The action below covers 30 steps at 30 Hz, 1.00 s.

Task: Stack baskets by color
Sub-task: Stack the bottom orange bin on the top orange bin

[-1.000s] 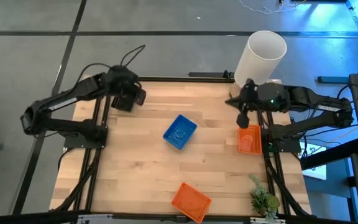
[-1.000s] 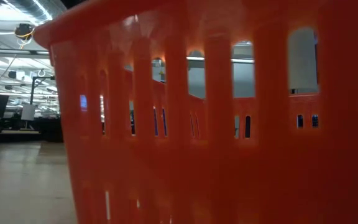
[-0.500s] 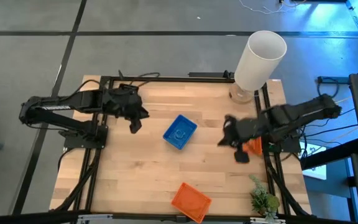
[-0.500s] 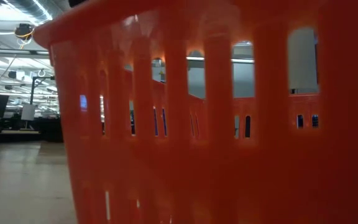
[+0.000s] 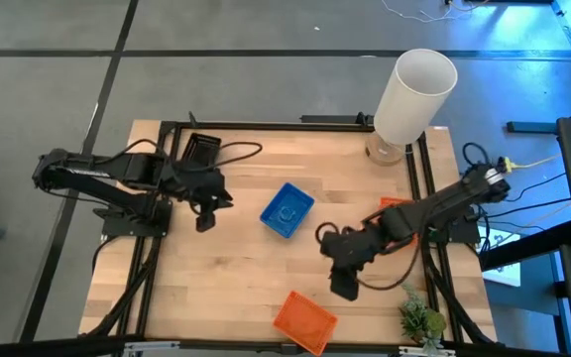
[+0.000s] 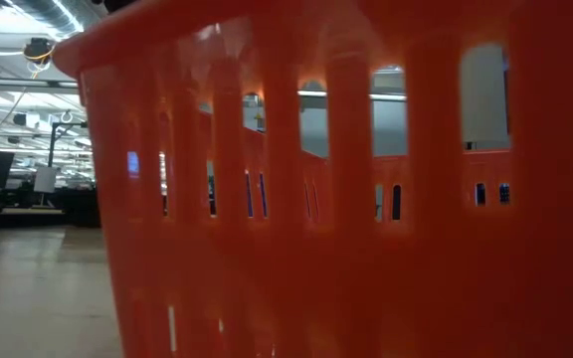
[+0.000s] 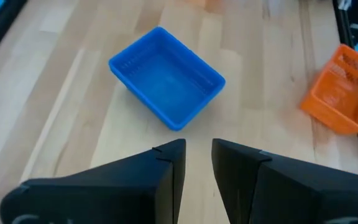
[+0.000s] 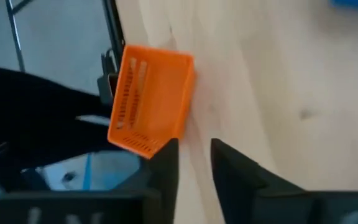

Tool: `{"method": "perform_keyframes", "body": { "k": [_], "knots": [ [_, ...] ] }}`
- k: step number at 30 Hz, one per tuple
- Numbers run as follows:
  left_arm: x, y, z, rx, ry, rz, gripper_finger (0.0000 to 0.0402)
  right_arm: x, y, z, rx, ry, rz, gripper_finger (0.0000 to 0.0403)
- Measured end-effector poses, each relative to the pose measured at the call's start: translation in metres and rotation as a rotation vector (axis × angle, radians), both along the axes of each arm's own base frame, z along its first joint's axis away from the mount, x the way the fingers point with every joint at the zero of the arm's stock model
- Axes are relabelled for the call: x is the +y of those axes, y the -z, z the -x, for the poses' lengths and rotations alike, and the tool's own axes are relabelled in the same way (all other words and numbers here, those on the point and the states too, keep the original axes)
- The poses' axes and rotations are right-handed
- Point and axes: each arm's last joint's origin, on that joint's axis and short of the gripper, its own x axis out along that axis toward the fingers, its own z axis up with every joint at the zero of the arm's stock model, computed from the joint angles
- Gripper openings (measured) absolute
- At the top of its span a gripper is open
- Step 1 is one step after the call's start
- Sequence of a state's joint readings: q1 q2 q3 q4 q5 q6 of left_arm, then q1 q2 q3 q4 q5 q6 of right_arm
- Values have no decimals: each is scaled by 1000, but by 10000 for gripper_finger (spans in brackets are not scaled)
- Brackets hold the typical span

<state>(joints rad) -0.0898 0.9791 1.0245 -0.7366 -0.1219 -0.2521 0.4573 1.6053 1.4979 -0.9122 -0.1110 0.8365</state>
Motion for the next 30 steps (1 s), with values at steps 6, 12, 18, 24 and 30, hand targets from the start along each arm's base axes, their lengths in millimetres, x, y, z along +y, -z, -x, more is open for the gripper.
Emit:
{"method": "perform_keyframes", "body": {
  "k": [6,12,18,24,30],
  "knots": [
    [-5,2,3,33,35,-28,70,16,34,-20,115,76,-28,145],
    [-7,3,3,40,27,-58,70,31,66,-41,153,100,-62,151],
    [-7,3,3,40,34,-67,70,36,96,-55,218,168,-60,151],
    [-7,3,3,41,43,-77,70,42,114,-66,199,161,-76,151],
    [-7,3,3,40,42,-77,70,42,117,-67,207,161,-72,151]
  ]
}}
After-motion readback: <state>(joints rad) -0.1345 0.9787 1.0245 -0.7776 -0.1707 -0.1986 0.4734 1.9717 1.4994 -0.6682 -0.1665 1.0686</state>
